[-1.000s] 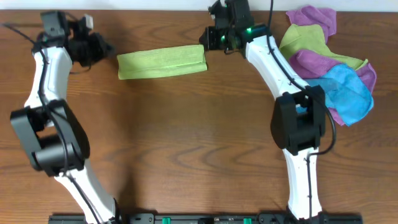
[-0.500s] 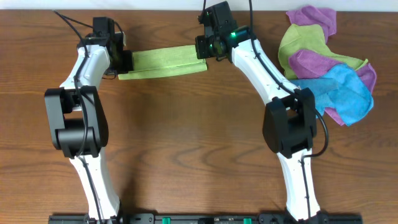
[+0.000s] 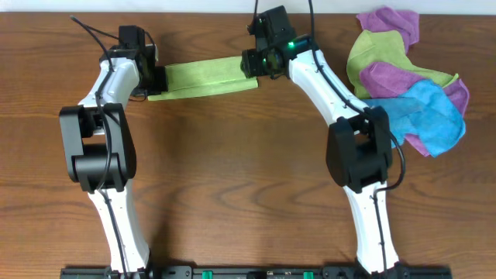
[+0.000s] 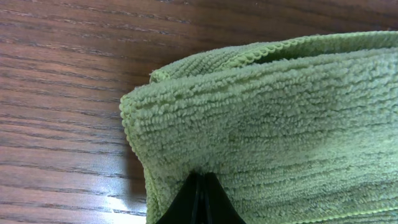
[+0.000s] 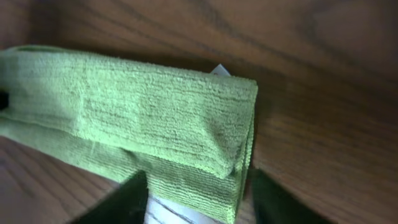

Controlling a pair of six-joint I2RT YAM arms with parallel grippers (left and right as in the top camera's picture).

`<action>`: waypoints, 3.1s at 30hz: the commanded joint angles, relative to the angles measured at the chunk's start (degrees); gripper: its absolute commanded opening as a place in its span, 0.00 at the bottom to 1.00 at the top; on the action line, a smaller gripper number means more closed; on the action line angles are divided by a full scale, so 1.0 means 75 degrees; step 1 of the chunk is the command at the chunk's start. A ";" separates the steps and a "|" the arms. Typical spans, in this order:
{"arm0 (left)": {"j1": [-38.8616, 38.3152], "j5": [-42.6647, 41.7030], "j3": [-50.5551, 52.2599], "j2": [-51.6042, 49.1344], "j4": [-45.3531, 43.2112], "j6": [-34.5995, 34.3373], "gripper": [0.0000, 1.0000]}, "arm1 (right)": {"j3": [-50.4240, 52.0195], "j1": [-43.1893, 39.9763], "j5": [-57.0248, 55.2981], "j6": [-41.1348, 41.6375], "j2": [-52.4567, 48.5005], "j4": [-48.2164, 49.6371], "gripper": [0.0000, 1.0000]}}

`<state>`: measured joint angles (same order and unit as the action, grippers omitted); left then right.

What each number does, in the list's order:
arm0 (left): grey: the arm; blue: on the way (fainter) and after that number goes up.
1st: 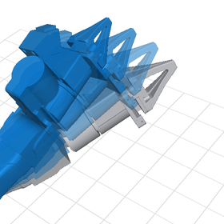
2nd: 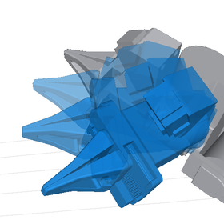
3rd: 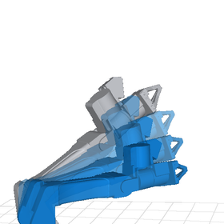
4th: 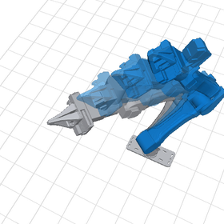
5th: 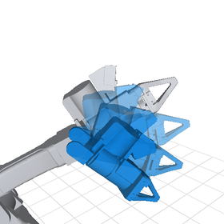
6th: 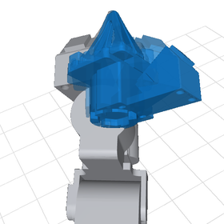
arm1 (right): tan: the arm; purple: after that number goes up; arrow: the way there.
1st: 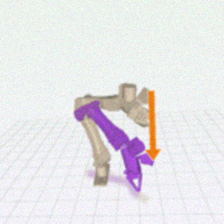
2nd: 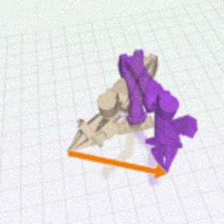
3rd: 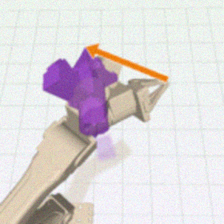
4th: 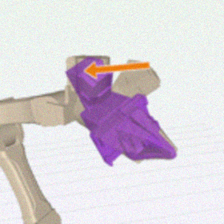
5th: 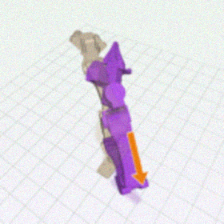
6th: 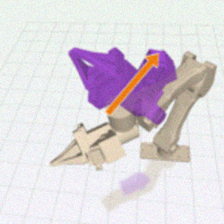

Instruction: Fold the cloth

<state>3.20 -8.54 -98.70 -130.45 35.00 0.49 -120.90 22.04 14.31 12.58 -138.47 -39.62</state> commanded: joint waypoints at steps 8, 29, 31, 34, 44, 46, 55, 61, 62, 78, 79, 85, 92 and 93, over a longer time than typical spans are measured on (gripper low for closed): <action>0.0017 0.0134 0.0041 -0.0318 0.0096 0.0082 0.06 | -0.0038 -0.1157 0.3118 0.0781 -0.0621 0.0294 0.78; 0.0017 0.0047 0.0041 -0.0318 0.0047 0.0087 0.06 | -0.0038 -0.0921 0.4153 0.2037 -0.1915 0.1431 0.76; 0.0017 -0.0070 0.0041 -0.0318 0.0012 0.0085 0.05 | -0.0038 -0.0833 0.4097 0.2034 -0.1938 0.1457 0.75; 0.0017 -0.0070 0.0041 -0.0318 0.0003 0.0087 0.05 | -0.0038 -0.0819 0.4045 0.2157 -0.1938 0.1580 0.75; 0.0017 -0.0070 0.0041 -0.0318 -0.0017 0.0087 0.06 | -0.0038 -0.0618 0.4071 0.2235 -0.1941 0.1728 0.70; 0.0017 -0.0070 0.0041 -0.0318 -0.0017 0.0087 0.06 | -0.0038 -0.0568 0.4065 0.2235 -0.1941 0.1792 0.69; 0.0017 -0.0067 0.0041 -0.0318 0.0119 0.0108 0.06 | -0.0044 -0.0603 0.3911 0.2914 -0.1938 0.2261 0.01; -0.0032 -0.0280 0.0041 -0.0318 0.0367 0.0102 0.06 | -0.0699 -0.0676 0.4532 0.3005 -0.1842 0.2177 0.01; -0.0061 -0.0376 0.0041 -0.0318 0.0376 0.0076 0.06 | -0.0836 -0.0679 0.4532 0.2990 -0.1804 0.2055 0.01; -0.1355 -0.0731 0.0041 -0.0318 0.0012 -0.0822 0.05 | -0.2020 -0.0058 0.3858 0.1364 -0.1335 0.0003 0.01; -0.1437 -0.0731 0.0041 -0.0318 -0.0012 -0.0924 0.06 | -0.2020 0.0000 0.3829 0.1335 -0.1335 -0.0032 0.02; -0.1696 -0.0729 0.0038 -0.0318 -0.0146 -0.1125 0.05 | -0.2020 0.0134 0.3567 0.0997 -0.1335 -0.0522 0.02; -0.1486 -0.0868 -0.0070 -0.0087 -0.0122 -0.1297 0.06 | -0.2020 0.0102 0.3544 0.0877 -0.1335 -0.0743 0.02; -0.1443 -0.0866 -0.0149 0.0061 -0.0090 -0.1297 0.06 | -0.2020 0.0102 0.3544 0.0854 -0.1335 -0.0758 0.02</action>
<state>-8.58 -14.63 -98.83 -130.85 33.82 -8.32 -135.06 23.05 41.10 20.95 -150.58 -44.99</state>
